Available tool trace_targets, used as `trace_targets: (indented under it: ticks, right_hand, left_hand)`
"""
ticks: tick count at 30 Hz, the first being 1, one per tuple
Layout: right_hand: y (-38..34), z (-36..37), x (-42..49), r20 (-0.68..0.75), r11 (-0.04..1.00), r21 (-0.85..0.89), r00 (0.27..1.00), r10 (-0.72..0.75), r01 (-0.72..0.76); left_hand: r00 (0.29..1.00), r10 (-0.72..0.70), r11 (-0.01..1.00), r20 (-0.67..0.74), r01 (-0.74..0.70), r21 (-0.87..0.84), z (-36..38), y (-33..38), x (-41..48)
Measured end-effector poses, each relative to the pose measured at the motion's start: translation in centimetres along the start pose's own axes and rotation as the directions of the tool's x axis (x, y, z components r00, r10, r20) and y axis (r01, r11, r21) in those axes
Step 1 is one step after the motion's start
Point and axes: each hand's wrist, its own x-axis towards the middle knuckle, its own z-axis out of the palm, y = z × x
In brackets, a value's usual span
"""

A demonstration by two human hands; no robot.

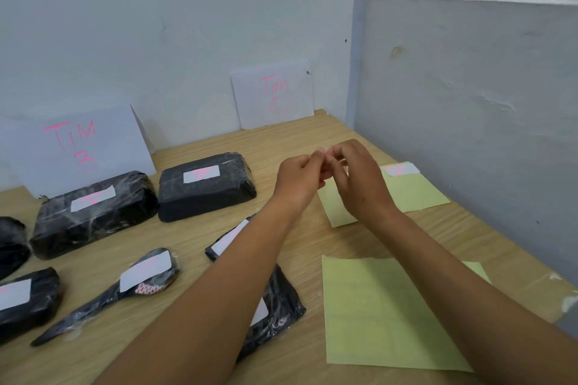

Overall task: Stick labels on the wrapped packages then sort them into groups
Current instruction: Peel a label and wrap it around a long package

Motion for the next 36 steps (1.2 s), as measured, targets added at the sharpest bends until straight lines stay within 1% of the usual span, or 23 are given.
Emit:
trace_targets:
  ticks: [2, 5, 7, 10, 13, 15, 17, 19, 21, 23, 27, 31, 33, 36]
  right_hand:
    - [-1.1, 0.0, -0.3, 0.023, 0.995, -0.059, 0.997, -0.080, 0.081]
    - [-3.0, 0.2, -1.0, 0.066, 0.971, -0.129, 0.979, -0.193, 0.201]
    - [-3.9, 0.3, -1.6, 0.076, 0.958, -0.140, 0.967, -0.242, 0.251]
    - [-5.5, 0.9, -2.5, 0.037, 0.956, -0.098, 0.961, -0.274, 0.276]
    - [-7.6, 1.6, -3.1, -0.007, 0.975, 0.007, 0.975, -0.221, 0.221]
    - [-9.0, 2.2, -3.2, -0.054, 0.988, 0.088, 0.991, -0.124, 0.129]
    - [-10.5, 3.0, -3.4, -0.098, 0.983, 0.180, 0.995, 0.003, 0.015]
    - [-12.4, 3.6, -3.5, -0.080, 0.942, 0.308, 0.983, 0.163, -0.131]
    - [-14.5, 4.2, -3.7, 0.004, 0.861, 0.449, 0.965, 0.264, -0.238]
    - [-15.8, 4.7, -4.0, 0.062, 0.816, 0.522, 0.965, 0.254, -0.248]
    - [-18.7, 6.4, -5.5, 0.086, 0.799, 0.570, 0.981, 0.174, -0.191]
    - [-22.0, 8.2, -7.7, 0.150, 0.787, 0.590, 0.982, 0.110, -0.179]
    - [-23.5, 9.0, -9.0, 0.194, 0.786, 0.594, 0.979, 0.067, -0.172]
    - [-25.9, 10.7, -10.7, 0.239, 0.781, 0.598, 0.970, 0.040, -0.179]
  left_hand:
    - [0.998, -0.055, 0.991, -0.016, 0.053, -0.119, -0.9, 0.3, -0.5]
    - [0.995, -0.094, 0.961, 0.014, 0.095, -0.260, -2.8, 0.4, -1.3]
    - [0.995, -0.091, 0.946, 0.031, 0.097, -0.310, -4.1, 0.3, -1.9]
    - [0.997, -0.080, 0.941, 0.019, 0.082, -0.327, -5.9, 0.6, -3.3]
    - [0.998, -0.054, 0.940, -0.018, 0.044, -0.338, -7.6, 1.1, -5.0]
    - [0.998, -0.033, 0.935, -0.050, 0.013, -0.354, -8.9, 1.3, -6.0]
    - [0.997, -0.002, 0.932, -0.078, -0.026, -0.363, -10.3, 1.5, -7.1]
    - [0.994, 0.031, 0.926, -0.103, -0.067, -0.370, -11.9, 1.7, -8.3]
    - [0.991, 0.059, 0.921, -0.123, -0.101, -0.375, -13.5, 1.9, -9.6]
    - [0.988, 0.084, 0.922, -0.133, -0.128, -0.365, -14.7, 2.2, -10.9]
    - [0.964, 0.116, 0.927, -0.238, -0.191, -0.322, -17.5, 2.2, -14.1]
    - [0.926, 0.151, 0.940, -0.347, -0.243, -0.240, -20.7, 1.6, -17.9]
    - [0.907, 0.155, 0.945, -0.391, -0.252, -0.209, -22.3, 1.3, -19.7]
    - [0.868, 0.170, 0.952, -0.467, -0.267, -0.150, -24.6, 0.6, -22.3]
